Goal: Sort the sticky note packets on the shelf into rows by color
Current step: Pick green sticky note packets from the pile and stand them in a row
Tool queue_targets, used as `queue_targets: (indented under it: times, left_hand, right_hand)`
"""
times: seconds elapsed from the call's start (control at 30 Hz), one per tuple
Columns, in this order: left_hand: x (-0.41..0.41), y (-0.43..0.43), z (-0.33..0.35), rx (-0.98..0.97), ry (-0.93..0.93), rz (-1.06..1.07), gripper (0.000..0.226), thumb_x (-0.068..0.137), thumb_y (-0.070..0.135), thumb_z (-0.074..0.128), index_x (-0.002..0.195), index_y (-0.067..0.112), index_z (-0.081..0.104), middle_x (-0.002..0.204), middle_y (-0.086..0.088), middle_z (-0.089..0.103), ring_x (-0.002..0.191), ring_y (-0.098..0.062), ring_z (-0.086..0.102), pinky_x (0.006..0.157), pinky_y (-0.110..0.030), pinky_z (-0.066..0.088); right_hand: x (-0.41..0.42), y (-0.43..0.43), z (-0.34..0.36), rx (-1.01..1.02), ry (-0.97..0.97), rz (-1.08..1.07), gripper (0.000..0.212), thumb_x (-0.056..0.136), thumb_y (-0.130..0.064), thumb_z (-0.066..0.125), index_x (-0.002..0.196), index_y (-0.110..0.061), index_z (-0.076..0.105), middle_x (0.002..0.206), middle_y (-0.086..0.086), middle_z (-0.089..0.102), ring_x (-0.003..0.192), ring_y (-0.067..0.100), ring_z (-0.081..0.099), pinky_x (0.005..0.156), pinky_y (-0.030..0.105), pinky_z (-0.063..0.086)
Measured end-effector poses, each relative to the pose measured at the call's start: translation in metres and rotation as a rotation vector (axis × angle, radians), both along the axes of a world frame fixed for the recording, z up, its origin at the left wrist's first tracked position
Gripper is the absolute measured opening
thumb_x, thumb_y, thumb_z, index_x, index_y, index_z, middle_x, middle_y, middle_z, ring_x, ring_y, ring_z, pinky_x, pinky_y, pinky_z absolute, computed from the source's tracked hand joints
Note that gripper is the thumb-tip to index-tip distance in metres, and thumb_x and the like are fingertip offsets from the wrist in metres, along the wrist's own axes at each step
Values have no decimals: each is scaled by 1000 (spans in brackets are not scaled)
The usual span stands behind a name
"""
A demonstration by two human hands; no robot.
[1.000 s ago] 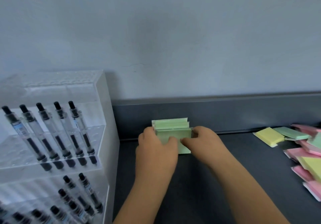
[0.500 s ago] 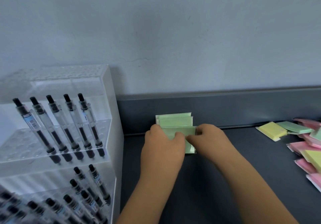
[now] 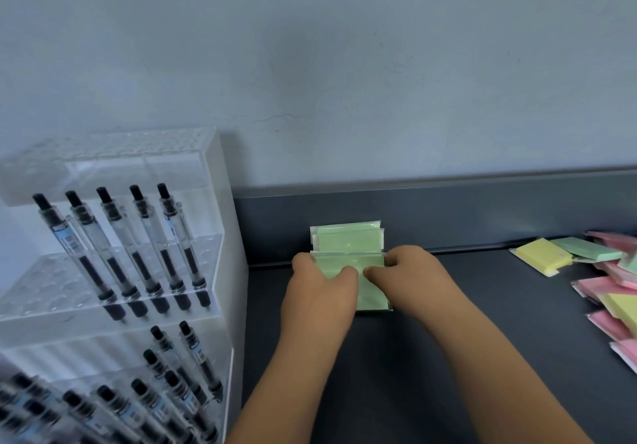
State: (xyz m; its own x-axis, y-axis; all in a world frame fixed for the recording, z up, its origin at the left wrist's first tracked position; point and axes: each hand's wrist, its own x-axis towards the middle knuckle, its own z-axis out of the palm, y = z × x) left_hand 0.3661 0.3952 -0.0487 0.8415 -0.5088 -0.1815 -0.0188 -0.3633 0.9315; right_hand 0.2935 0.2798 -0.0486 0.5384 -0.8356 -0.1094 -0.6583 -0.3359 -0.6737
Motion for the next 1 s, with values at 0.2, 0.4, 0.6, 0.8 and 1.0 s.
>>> queue_targets:
  times: [0.2,0.4,0.6,0.8,1.0]
  left_hand:
    - [0,-9,-1,-178,40,36,35,87,19,61,117,31,48,103,11,67,90,-7,67,71,-28,54]
    - [3,-16,-9,-205,47,46,35,86,16,64,114,30,48,111,11,63,92,-4,64,67,-22,48]
    - [4,-16,-17,-192,-53,35,39,86,13,61,110,40,48,113,12,62,97,-5,63,73,-25,51]
    - [5,-16,-25,-184,-165,11,64,85,12,57,143,35,48,129,4,57,100,-13,64,80,-31,57]
    - [5,-13,-24,-144,-248,42,56,90,14,58,143,31,50,133,7,48,104,-7,56,91,-33,52]
  right_hand:
    - [-1,-1,10,-55,-75,8,21,86,-20,62,67,-16,54,61,-4,55,56,14,49,50,27,33]
    - [4,-7,6,-26,-26,32,15,85,-22,63,78,-10,58,69,-1,57,60,16,50,51,27,36]
    - [3,-8,1,-75,-43,-9,15,85,-24,63,81,-12,55,75,-2,57,64,16,51,52,29,35]
    - [-2,-5,0,-143,-104,-44,23,86,-15,59,109,-18,63,103,-2,66,88,18,61,71,33,52]
    - [-5,-7,2,-171,-107,-65,52,92,-25,60,143,-16,53,131,5,60,98,19,50,78,29,38]
